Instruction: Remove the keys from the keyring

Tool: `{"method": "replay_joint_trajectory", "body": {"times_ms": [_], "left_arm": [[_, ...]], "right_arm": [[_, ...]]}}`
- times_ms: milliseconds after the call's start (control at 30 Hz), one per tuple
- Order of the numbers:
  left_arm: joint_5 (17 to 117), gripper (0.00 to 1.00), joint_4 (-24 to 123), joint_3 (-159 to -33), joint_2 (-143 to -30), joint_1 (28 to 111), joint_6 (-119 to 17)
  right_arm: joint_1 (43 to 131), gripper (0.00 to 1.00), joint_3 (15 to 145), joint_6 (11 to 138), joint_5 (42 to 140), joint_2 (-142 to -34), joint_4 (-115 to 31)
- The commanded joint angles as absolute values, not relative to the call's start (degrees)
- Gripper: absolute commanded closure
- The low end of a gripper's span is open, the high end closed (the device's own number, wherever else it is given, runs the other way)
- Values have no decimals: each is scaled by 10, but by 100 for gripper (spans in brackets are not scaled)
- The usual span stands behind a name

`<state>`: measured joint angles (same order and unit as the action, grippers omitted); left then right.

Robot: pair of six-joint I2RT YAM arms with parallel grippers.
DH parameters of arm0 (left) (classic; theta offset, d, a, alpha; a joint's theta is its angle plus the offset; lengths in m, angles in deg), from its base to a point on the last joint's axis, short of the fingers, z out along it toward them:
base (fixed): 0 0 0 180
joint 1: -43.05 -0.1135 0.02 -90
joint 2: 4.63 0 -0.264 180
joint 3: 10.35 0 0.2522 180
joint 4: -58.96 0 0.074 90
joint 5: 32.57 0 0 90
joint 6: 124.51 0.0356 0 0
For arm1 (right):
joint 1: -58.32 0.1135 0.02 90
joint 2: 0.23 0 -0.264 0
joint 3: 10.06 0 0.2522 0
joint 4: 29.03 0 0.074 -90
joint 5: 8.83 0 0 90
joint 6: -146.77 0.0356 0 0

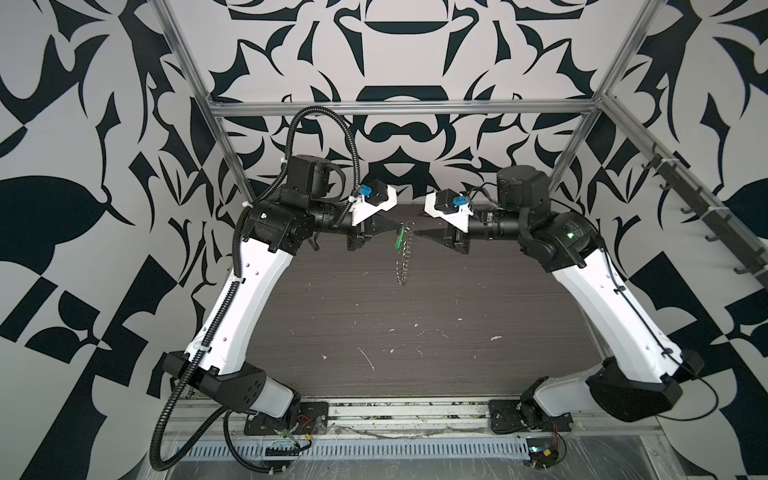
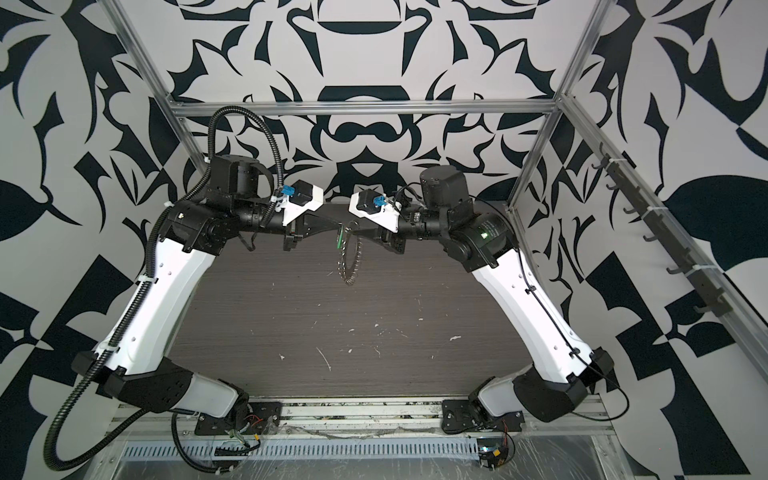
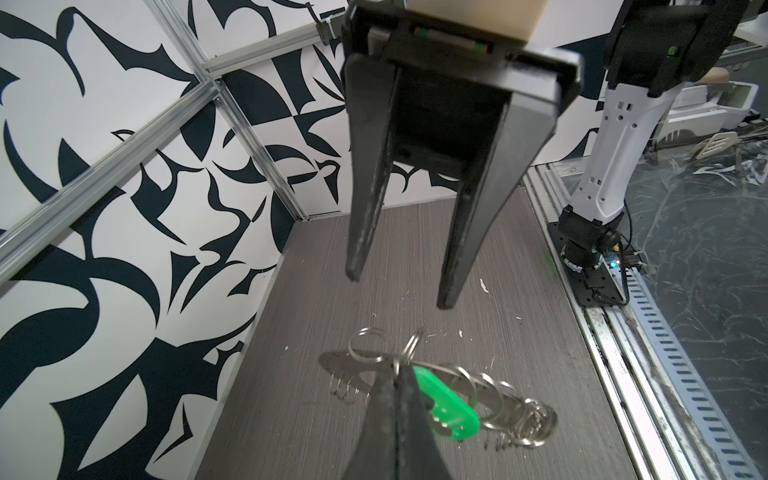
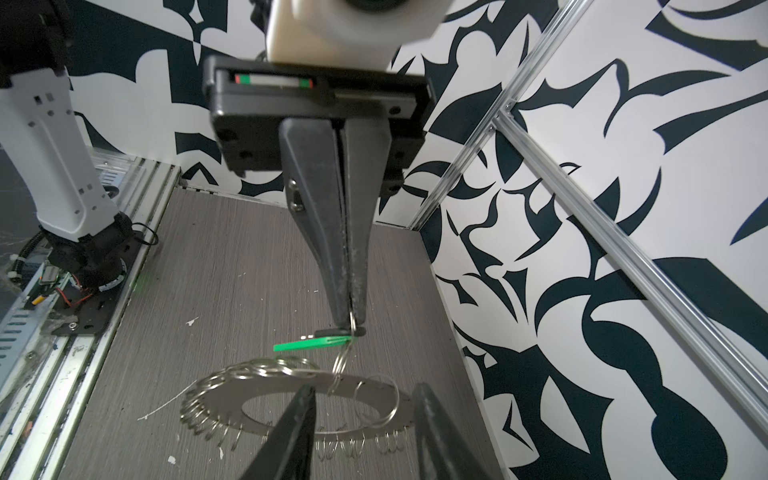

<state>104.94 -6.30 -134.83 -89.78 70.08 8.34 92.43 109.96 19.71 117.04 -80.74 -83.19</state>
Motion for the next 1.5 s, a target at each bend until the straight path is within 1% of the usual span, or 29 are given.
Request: {"method": "replay_joint_trajectory", "body": {"times_ms": [0, 33, 100, 433, 733, 900, 1000, 1133, 1267, 1467], "left_arm": [[1060, 100, -58, -1343, -881, 701, 82], [1060, 100, -58, -1341, -880, 701, 82], [1060, 100, -56, -1340, -880, 702, 80], [1058, 100, -53, -1339, -879, 701, 77], [1062, 100, -35, -1329, -875, 701, 67], [1062, 100, -33, -1329, -875, 701, 66], [1061, 100, -33, -1329, -875, 701, 66], [1061, 100, -33, -1328, -875, 702, 65], [1050, 100, -39, -1334, -878, 700, 53], [1039, 100, -89, -1369, -895, 676, 52]], "right_arm": [[923, 62, 1101, 233, 1187, -793, -809], [923, 64, 1106, 238, 1188, -797, -812], [923, 66, 1117, 250, 1188, -807, -819], [924, 63, 1125, 283, 1187, -829, -823], [927, 72, 1147, 284, 1193, -849, -836], [930, 73, 1148, 280, 1193, -856, -842], [931, 79, 1154, 277, 1193, -862, -846], [931, 100, 1164, 267, 1193, -868, -857], [931, 100, 1142, 262, 1203, -851, -839], [921, 100, 1030, 300, 1233, -787, -697]]}}
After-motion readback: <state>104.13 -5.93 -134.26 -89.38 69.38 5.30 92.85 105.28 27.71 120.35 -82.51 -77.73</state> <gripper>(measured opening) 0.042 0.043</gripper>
